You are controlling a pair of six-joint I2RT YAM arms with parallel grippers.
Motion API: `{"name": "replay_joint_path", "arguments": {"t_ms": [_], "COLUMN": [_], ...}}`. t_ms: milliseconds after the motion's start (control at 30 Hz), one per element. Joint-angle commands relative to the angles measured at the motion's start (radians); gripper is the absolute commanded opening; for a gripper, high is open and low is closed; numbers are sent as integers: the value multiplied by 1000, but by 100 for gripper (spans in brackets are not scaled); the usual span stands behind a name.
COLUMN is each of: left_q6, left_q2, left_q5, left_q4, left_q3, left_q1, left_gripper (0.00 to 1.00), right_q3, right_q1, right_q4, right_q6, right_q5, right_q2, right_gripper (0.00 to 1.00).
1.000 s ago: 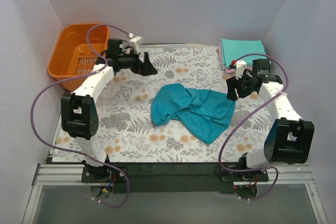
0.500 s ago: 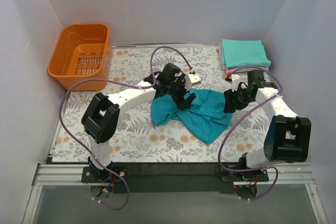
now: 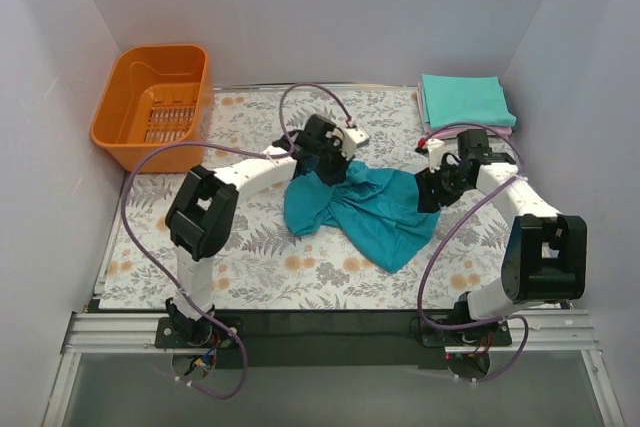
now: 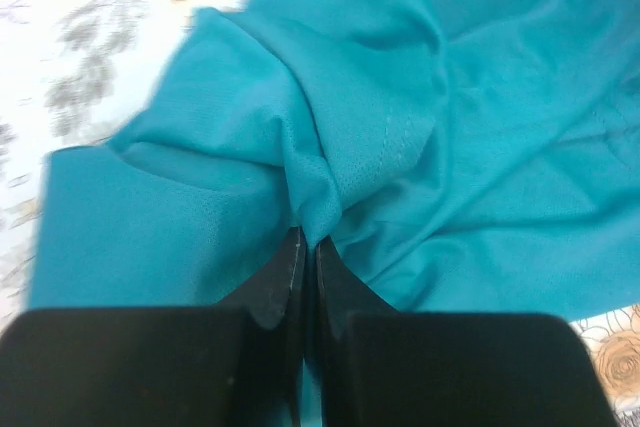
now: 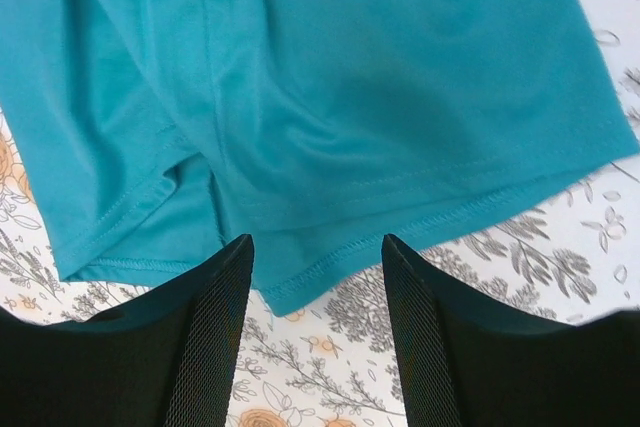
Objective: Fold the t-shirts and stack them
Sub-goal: Flatten the tshirt out
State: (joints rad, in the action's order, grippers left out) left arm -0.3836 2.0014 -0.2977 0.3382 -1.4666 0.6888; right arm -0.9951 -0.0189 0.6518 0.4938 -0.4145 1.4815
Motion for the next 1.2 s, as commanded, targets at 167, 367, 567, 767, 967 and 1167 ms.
{"name": "replay_joint_path", "arguments": {"t_ms": [167, 367, 567, 767, 967, 1167], "left_q6": [-110, -162, -202, -134, -97, -110], "left_q2": [-145, -125, -121, -203, -214, -193], "left_q5": [-193, -185, -196, -184, -129, -196], "left_q4": [130, 151, 182, 235, 228, 255], "left_q3": [-5, -11, -24, 93, 201, 164], "left_q1": [-216, -284, -386, -497, -554, -575], "left_gripper": [0, 0, 0, 0, 0, 25], "right_q3": [-19, 6, 23, -5, -16, -30], "right_q1": [-202, -239, -251, -234, -213, -196], "right_q4": [-92, -126, -126, -72, -34, 8], "right_q6": [-4, -23, 0, 48, 123, 202], "right_q5": [46, 109, 184, 256, 255, 263], "right_q2": [39, 140, 171, 91, 11, -7], "right_gripper": [46, 45, 22, 1, 1, 1]}}
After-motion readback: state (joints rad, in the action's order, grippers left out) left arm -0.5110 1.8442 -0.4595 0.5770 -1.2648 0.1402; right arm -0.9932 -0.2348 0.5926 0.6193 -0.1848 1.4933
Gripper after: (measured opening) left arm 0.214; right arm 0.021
